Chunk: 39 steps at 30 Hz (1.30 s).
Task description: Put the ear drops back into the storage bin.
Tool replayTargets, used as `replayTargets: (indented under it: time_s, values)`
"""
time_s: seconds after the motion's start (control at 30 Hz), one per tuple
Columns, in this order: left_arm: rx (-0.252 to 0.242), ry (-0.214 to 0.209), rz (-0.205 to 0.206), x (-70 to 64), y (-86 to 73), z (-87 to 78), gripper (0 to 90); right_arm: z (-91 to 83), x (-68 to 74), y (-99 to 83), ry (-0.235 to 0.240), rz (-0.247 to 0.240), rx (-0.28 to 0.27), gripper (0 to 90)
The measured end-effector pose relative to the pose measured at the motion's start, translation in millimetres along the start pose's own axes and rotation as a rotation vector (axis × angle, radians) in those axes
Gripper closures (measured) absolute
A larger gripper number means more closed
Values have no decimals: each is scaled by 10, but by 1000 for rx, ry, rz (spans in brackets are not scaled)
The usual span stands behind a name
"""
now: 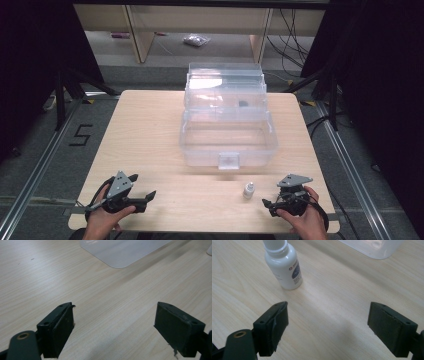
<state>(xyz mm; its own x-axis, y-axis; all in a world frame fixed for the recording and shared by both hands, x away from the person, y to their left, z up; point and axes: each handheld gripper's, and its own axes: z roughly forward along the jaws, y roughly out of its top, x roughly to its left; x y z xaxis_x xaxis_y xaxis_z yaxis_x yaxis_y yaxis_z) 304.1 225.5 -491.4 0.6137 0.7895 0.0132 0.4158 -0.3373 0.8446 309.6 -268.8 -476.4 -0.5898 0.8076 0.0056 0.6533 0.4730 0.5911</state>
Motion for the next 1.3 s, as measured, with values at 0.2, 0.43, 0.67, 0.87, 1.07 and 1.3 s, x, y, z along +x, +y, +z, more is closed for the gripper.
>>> replayTargets:
  time_s: [0.2, 0.43, 0.67, 0.87, 1.07, 1.3]
  values:
    - [0, 1, 0, -1, 1, 0, 154, 10, 3, -2, 5, -18, -33, 192]
    - [1, 1, 1, -1, 0, -1, 154, -16, 55, 16, 41, 0, 0, 219]
    - [2, 2, 1, -1, 0, 0, 154, -24, 81, 26, 50, -7, -13, 221]
    - [3, 2, 3, -1, 1, 0, 154, -25, 130, 43, 61, -37, -12, 227]
    - [3, 5, 0, 0, 1, 0, 154, -38, 159, 72, 74, -68, 0, 230]
    - [7, 6, 0, -2, 3, -2, 154, -25, 196, 106, 78, -104, -10, 232]
